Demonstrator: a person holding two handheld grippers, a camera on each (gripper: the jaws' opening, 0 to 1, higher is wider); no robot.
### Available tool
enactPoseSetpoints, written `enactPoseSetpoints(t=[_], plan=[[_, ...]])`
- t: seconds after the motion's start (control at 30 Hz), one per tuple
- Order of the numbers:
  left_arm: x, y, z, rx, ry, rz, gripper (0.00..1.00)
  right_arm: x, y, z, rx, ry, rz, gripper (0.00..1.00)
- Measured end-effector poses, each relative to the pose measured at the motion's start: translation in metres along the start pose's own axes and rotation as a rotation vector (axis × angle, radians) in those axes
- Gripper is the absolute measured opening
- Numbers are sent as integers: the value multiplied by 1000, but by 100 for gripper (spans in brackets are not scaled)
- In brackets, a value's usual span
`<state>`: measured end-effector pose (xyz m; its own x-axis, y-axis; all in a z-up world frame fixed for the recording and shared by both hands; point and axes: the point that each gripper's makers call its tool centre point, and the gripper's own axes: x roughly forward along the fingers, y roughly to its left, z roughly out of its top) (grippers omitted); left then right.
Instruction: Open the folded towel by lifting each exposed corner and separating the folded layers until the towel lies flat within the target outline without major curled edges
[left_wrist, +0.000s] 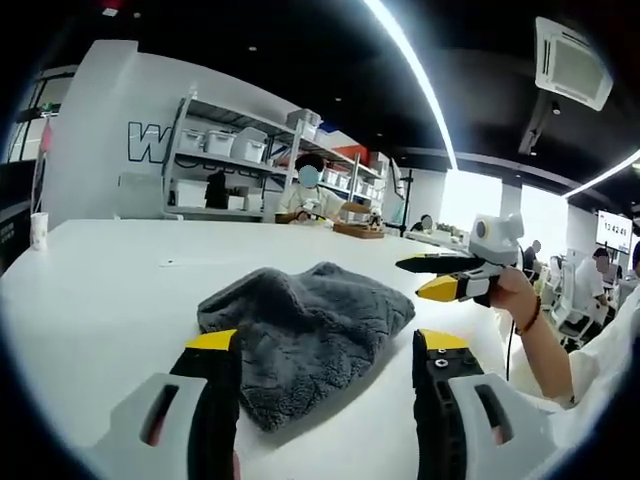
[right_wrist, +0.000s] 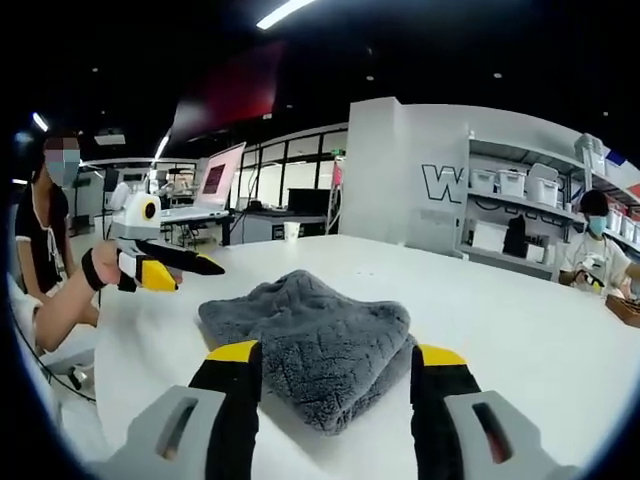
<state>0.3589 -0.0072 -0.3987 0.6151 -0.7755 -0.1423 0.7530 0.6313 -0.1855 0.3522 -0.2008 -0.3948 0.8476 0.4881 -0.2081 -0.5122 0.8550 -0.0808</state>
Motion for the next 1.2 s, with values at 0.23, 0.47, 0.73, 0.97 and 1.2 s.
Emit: enactPoseSetpoints(t=[0.23,0.47,0.73,0.97,1.2], plan=[[4,-1,-4,2,14,-19,67,2,-1,0,8,-1,2,56],[5,3,-6,-9,16,-11,67,4,0,1,11,1,2,56],[8,7,-3,-14,12,-2,68,10,-3,1,15,8,-1,55],[9,8,-3,-18,15,5,68,14,-4,-2,23,19,-2,54],[12,11,-4,-7,13,4,70,17,-4,-1,33,14,1,54]])
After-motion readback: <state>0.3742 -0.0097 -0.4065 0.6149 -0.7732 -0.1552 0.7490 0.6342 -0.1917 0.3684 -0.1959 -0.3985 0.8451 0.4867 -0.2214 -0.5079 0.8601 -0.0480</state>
